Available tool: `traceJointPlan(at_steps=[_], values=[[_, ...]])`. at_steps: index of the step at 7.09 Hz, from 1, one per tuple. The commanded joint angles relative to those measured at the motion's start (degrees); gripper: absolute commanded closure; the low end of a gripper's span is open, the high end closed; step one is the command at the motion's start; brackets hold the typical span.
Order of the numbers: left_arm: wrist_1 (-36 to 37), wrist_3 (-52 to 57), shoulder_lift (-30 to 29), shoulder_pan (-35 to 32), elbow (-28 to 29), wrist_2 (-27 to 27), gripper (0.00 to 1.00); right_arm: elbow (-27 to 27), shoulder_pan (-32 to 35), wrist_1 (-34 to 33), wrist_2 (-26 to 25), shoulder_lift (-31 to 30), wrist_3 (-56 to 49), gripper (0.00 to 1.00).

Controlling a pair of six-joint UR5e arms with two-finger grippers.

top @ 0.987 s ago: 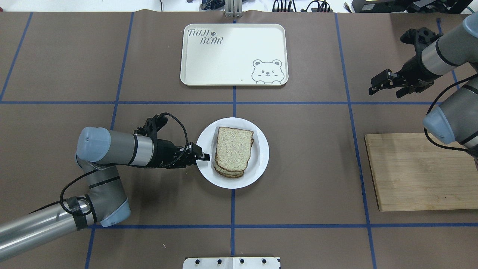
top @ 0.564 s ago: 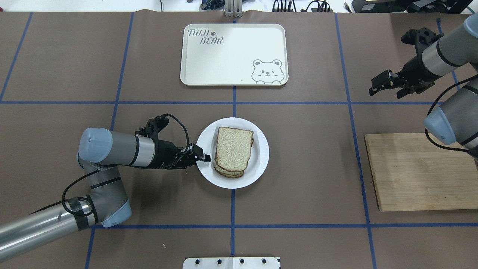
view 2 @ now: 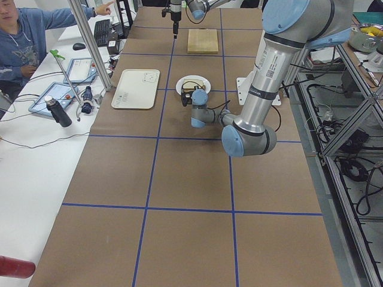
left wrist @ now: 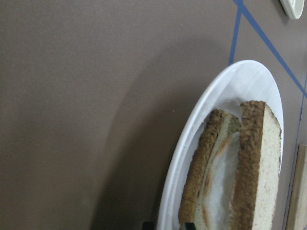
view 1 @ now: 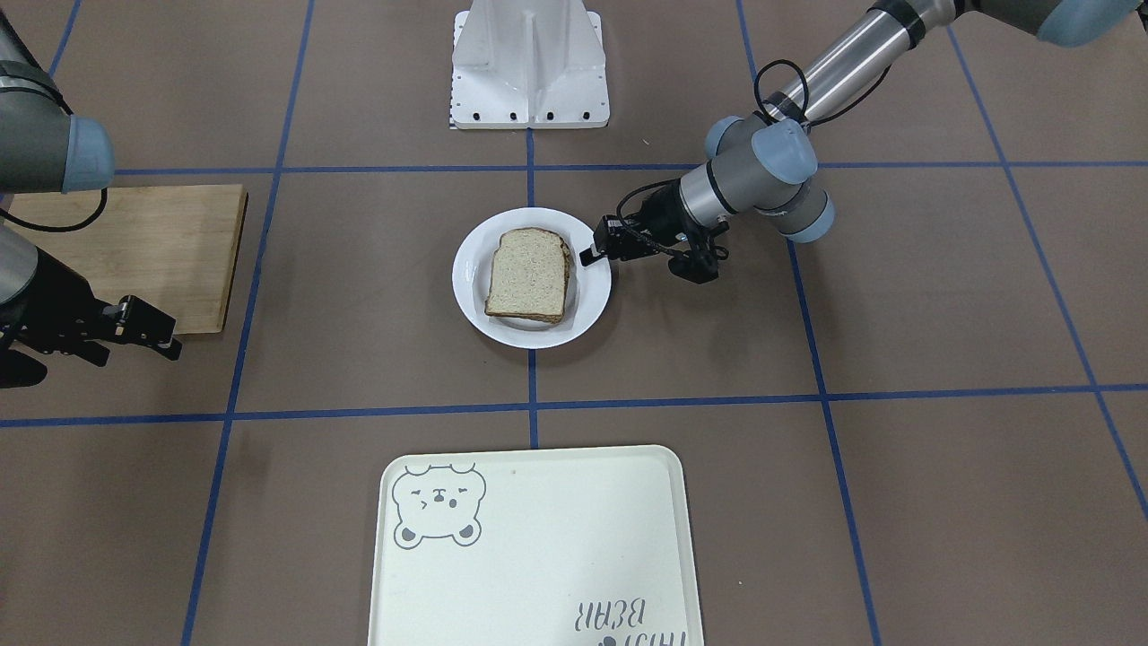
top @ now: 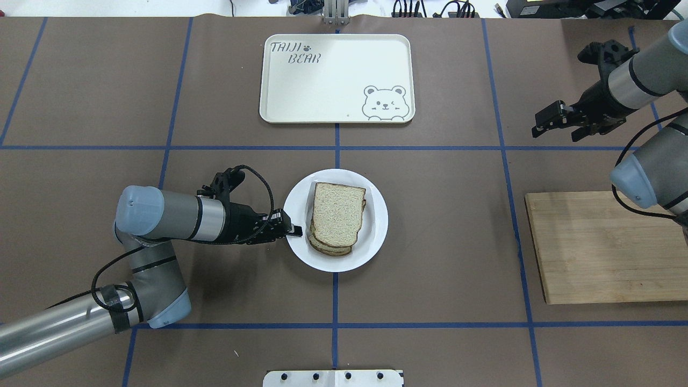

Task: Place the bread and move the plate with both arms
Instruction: 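Slide the plate with the left gripper onto the cream bear tray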

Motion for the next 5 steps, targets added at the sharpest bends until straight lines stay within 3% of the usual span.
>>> traceJointPlan(at_steps=[1, 5], values=[[-2.63, -1.00, 0.15, -0.06, 0.03, 1.83, 1.00, 0.38, 0.09, 0.00, 0.09, -0.02, 0.00, 0.00], [-5.72, -14.00, -1.69, -2.61, 0.03, 13.33, 1.00, 0.47, 1.05, 0.00, 0.17, -1.15, -0.09, 0.00]])
